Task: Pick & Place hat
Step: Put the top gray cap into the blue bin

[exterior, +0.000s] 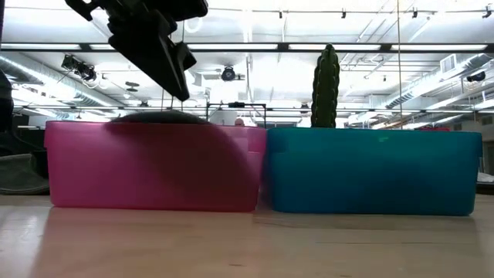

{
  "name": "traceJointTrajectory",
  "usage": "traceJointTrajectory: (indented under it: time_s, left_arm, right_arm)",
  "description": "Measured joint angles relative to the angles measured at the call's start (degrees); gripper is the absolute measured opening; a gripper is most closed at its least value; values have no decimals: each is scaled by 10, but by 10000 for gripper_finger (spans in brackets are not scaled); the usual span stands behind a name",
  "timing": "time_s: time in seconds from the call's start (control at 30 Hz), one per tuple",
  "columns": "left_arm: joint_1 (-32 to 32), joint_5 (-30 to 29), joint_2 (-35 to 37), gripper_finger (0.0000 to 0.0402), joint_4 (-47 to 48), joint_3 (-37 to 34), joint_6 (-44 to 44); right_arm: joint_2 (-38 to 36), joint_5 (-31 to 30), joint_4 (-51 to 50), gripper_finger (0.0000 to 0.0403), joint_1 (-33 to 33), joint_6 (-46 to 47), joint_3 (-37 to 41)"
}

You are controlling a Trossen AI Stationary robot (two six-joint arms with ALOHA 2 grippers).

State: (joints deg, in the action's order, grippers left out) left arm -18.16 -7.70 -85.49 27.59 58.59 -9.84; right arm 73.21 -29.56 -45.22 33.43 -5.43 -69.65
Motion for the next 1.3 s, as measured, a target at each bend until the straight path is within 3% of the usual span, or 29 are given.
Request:
traceJointTrajectory:
  time_s: [0.2,0.47,0.83,1.07,1.3]
  left_arm:
    - [0,0,1,127,3,0,0]
    - [8,-21,4,117,46,0,-26]
    - [-1,-1,89,117,81,1,-120]
    - [-38,-52,126,117,73,1,-119]
    - [-62,-64,125,117,87,1,-116]
  right_arm:
    - [0,0,0,165,0,0,0]
    - [0,-1,0,165,0,0,0]
    - [0,-2,4,165,0,-1,0]
    - [0,-2,5,165,0,0,0]
    - [0,-16,7,165,-9,0,0]
